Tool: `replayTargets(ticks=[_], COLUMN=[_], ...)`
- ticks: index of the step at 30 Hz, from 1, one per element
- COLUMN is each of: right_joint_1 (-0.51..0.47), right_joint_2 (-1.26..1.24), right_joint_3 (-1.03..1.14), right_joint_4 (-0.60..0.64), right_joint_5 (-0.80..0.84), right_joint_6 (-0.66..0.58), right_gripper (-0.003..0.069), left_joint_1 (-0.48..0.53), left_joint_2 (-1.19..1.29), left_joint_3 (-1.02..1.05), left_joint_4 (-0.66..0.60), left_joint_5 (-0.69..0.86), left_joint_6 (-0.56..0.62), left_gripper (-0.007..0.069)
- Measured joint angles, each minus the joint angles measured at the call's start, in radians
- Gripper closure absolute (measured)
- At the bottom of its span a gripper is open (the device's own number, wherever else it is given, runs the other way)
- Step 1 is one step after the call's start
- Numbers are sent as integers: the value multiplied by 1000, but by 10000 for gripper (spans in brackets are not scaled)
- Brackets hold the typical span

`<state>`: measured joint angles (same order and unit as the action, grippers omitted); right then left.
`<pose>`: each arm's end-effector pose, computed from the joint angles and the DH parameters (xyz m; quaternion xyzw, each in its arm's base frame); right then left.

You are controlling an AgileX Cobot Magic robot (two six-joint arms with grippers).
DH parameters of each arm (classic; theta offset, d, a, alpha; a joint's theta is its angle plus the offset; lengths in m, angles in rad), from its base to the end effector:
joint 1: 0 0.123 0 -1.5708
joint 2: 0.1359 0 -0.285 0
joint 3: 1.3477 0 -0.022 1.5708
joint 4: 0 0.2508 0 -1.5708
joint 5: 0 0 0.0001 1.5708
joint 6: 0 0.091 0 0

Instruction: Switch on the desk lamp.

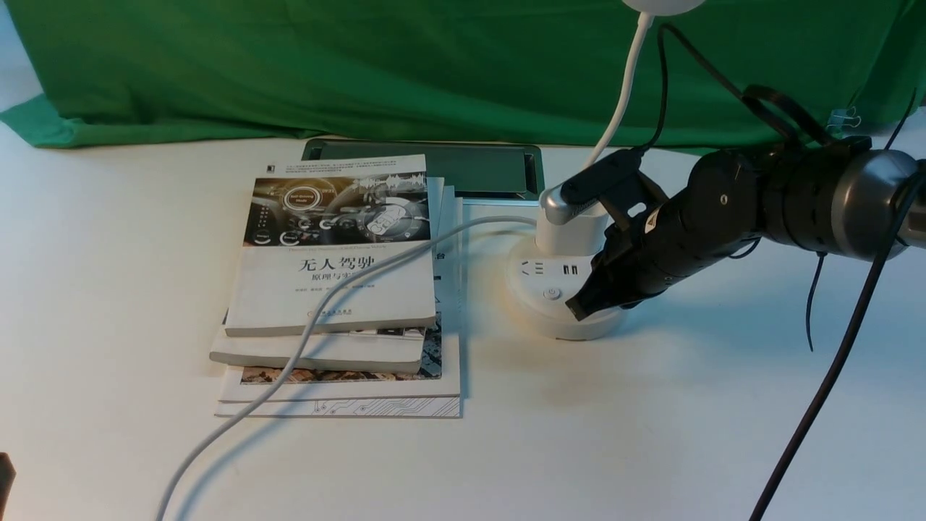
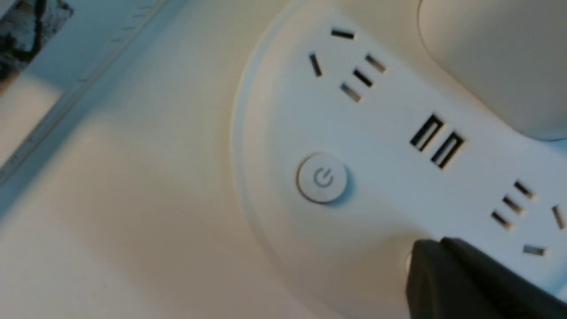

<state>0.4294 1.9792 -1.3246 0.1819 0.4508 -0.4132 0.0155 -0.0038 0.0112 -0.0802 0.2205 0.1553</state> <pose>0.3779 0.1809 0.1736 -0.3299 0.9021 0.0626 0.2712 0.0558 -0.0007 0.1897 0.0290 0.7543 0.0237 0.6555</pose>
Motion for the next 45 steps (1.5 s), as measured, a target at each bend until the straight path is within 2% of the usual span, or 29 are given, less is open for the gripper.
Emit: replayTargets(ticks=[30,35,36,39,44,45], right_joint_1=[1,1,1,1,6,16], right_joint_2=[23,-66,-145,-285,-587,-705], right_joint_3=[-32,5,20,62,258,355], right_joint_4=[7,-14,-27,-34,-37,-37], right_joint_5=[34,110,110,82,-26,-83], right_joint_6=[58,82,95,115,150,155], right_gripper=[628,627,625,625,624,620], left_joint_1=[0,0,0,0,0,0], left_joint_2=[0,0,0,0,0,0], left_joint_3=[0,0,0,0,0,0], left_joint_4=[0,0,0,0,0,0], left_joint_5=[0,0,0,0,0,0], left_joint_6=[0,0,0,0,0,0], left_gripper=[603,603,603,603,603,603])
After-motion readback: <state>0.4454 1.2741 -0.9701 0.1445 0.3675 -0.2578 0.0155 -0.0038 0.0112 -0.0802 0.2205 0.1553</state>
